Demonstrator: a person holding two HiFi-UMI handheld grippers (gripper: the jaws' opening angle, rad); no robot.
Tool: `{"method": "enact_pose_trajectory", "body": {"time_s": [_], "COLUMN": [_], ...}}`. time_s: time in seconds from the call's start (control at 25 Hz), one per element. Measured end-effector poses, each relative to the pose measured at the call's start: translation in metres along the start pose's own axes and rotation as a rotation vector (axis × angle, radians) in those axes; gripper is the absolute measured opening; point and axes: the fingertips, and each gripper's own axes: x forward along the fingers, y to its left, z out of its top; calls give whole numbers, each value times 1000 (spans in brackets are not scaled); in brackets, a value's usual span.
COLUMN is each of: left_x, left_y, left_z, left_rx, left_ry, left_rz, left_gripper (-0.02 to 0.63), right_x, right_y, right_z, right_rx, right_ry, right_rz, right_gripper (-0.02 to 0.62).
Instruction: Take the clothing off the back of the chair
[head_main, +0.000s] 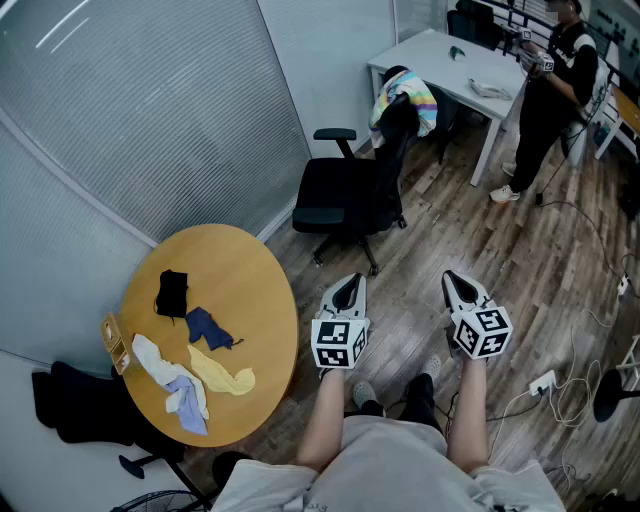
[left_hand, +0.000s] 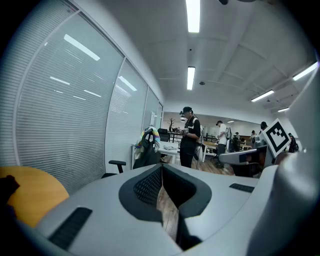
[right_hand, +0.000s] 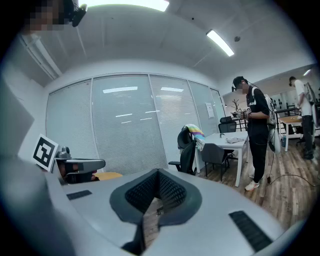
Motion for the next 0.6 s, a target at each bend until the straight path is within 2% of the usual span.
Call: {"method": "enact_pose_trajectory", "body": {"time_s": [0.28, 0.48, 0.6], "left_x": [-8, -6, 2], "left_y": [11, 18, 26], "left_z": [-2, -6, 0], "left_rx": [-51, -19, 3], "left_ry": [-35, -3, -14], "left_rz": [10, 36, 64], "left_gripper": [29, 29, 29], "right_x": [5, 15, 27], "right_y": [6, -4, -10], "right_z": [-3, -3, -6], "right_rx": [-27, -10, -68], "right_ry": [9, 18, 87], "right_rz": [-4, -38, -28], "right_gripper": [23, 23, 25]}}
